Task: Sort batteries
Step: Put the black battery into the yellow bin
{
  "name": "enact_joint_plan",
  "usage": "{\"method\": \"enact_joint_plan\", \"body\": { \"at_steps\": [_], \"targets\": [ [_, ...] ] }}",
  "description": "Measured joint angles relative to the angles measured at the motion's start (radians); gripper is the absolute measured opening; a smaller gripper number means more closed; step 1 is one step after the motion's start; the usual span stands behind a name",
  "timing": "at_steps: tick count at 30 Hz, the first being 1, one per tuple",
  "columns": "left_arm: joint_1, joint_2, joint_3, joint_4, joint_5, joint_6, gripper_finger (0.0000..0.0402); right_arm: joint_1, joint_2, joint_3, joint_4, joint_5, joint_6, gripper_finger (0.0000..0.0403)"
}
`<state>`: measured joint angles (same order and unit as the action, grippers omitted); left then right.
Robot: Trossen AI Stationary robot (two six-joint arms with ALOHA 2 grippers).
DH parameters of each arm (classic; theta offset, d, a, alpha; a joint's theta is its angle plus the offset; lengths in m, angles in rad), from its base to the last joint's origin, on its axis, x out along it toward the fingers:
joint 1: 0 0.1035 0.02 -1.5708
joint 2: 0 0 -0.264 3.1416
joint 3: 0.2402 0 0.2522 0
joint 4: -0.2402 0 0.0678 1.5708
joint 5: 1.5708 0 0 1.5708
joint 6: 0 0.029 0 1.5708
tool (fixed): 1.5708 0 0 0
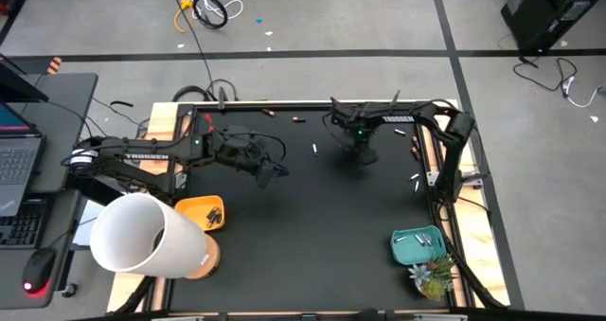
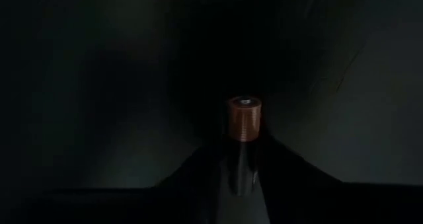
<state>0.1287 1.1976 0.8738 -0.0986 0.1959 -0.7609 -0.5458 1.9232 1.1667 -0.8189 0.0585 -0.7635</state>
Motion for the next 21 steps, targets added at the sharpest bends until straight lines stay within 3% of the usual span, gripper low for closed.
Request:
{"method": "enact_joint_plan", "body": {
  "at_steps": [4, 16, 21],
  "targets": [
    [0.000, 0.000, 0.000, 0.000, 0.000, 0.002, 0.0096, 0.022, 0.000, 0.000, 0.001, -0.022, 0.135, 0.0023],
    [0.008, 0.000, 0.000, -0.001, -0.022, 0.053, 0.0096, 0.018, -0.120, 0.019, 0.012, -0.279, 0.383, 0.0005],
    [0.009, 0.000, 0.000, -0.001, -0.064, 0.077, 0.0096, 0.007, -0.224, 0.019, 0.020, -0.298, 0.488, 0.0006]
  ]
}}
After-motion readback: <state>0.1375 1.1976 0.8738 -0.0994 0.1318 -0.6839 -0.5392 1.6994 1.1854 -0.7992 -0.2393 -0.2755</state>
